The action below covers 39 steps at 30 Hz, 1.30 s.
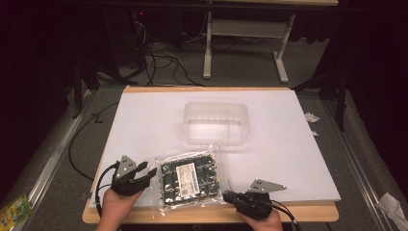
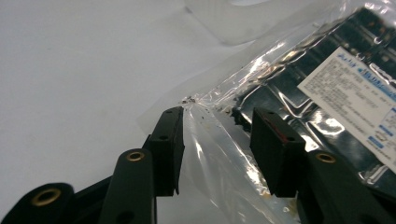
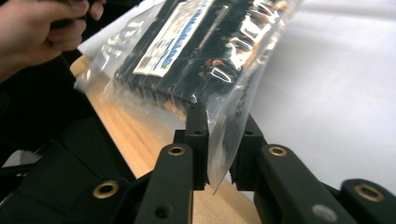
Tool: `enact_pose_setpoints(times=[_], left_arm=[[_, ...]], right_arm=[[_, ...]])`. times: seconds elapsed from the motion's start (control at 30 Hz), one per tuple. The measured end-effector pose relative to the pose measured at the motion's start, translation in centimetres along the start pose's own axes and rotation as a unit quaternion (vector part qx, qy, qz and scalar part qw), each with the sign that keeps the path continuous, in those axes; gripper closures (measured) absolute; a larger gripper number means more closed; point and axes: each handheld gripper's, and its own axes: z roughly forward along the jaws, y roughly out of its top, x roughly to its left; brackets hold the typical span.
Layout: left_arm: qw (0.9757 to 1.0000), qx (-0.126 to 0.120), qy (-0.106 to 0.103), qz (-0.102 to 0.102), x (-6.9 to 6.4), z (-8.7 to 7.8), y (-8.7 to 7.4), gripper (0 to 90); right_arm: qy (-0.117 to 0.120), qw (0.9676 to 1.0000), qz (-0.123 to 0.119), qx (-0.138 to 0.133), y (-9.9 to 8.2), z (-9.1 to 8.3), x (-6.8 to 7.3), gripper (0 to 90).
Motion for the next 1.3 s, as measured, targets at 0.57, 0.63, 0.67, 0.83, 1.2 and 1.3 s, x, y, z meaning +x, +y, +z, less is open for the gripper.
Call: enact_pose_setpoints(times=[0.57, 0.63, 0.67, 0.83, 1.2, 1.3], left_arm=[[0.9982, -0.056, -0.020, 0.006, -0.8, -0.7, 0.5, 50.3], [0.9982, -0.055, -0.021, 0.008, -1.0, -0.5, 0.5, 49.9], [0.9982, -0.055, -0.021, 0.008, -1.0, -0.5, 0.5, 49.9], [0.9981, -0.057, -0.020, 0.015, -1.5, -0.2, 0.7, 49.8], [0.9976, -0.065, -0.022, 0.010, -1.9, 0.0, 1.0, 49.3], [0.9976, -0.066, -0.017, 0.005, -2.0, 0.2, 1.2, 49.3]], right_arm=[[-0.014, 0.9970, 0.004, -0.076, 2.8, -2.3, -1.5, 90.0], [-0.019, 0.9960, -0.003, -0.088, 3.5, -2.6, -1.6, 90.0], [-0.019, 0.9960, -0.003, -0.088, 3.5, -2.6, -1.6, 90.0], [-0.035, 0.9918, -0.020, -0.121, 5.4, -3.6, -2.0, 90.0], [-0.048, 0.9812, -0.051, -0.180, 9.0, -4.6, -2.5, 90.0], [-0.042, 0.9766, -0.067, -0.200, 10.5, -4.8, -2.1, 90.0]])
